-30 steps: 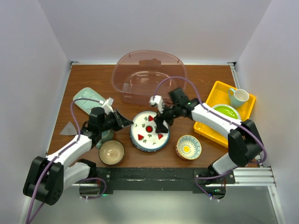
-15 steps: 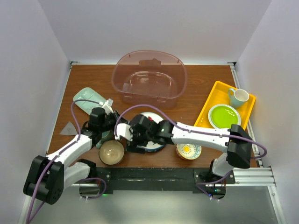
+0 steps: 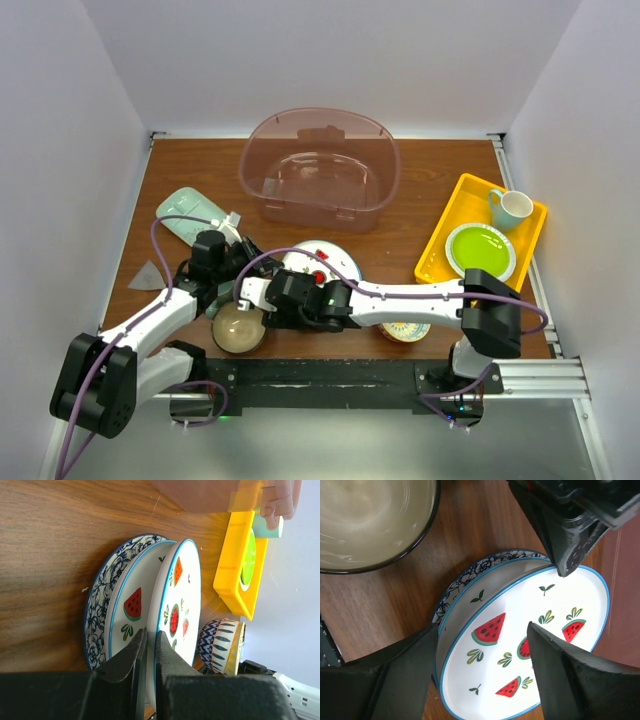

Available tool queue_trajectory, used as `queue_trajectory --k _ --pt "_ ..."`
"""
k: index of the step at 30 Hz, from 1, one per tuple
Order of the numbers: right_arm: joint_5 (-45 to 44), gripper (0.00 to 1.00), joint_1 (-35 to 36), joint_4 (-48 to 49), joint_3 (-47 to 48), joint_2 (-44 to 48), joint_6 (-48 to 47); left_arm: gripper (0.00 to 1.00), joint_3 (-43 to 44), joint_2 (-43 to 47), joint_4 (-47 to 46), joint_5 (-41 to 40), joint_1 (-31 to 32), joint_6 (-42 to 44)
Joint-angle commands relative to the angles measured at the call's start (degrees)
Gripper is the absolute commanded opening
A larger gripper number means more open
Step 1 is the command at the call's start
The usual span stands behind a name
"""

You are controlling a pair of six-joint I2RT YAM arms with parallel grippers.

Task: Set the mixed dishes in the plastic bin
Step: Pick up the plate at the center of the board.

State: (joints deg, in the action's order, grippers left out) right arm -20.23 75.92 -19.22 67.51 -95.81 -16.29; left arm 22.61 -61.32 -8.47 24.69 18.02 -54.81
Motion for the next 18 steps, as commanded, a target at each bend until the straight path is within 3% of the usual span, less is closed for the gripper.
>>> queue_trajectory --k 1,4,7,8,14,15,18 --pt "-3.8 0.73 1.2 2.3 0.2 -0.9 1.0 0.00 1.5 1.8 -5.9 1.5 0.0 -3.8" --pt "-6.2 0.70 1.7 3.0 -0.7 -1.6 0.2 0.00 1.5 1.9 -6.0 1.4 0.0 -3.9" --pt "-7.5 0.59 1.8 3.6 -1.4 -1.7 -0.5 0.00 1.2 1.9 -6.2 1.4 0.0 -3.9" --pt "-7.9 0.50 1.7 3.6 -1.6 -1.5 -0.8 0.00 1.2 1.9 -6.3 1.4 0.0 -3.8" --pt "-7.9 0.30 2.0 3.6 -2.1 -1.6 -1.5 0.00 0.7 2.1 -6.8 1.3 0.0 -4.2" --pt "-7.8 0.20 2.0 3.4 -2.1 -1.6 -1.5 0.00 0.6 2.3 -6.9 1.5 0.0 -4.2" --pt "-6.5 0.09 2.0 2.5 -1.8 -1.3 -1.3 0.00 0.4 2.4 -7.0 1.6 0.0 -4.3"
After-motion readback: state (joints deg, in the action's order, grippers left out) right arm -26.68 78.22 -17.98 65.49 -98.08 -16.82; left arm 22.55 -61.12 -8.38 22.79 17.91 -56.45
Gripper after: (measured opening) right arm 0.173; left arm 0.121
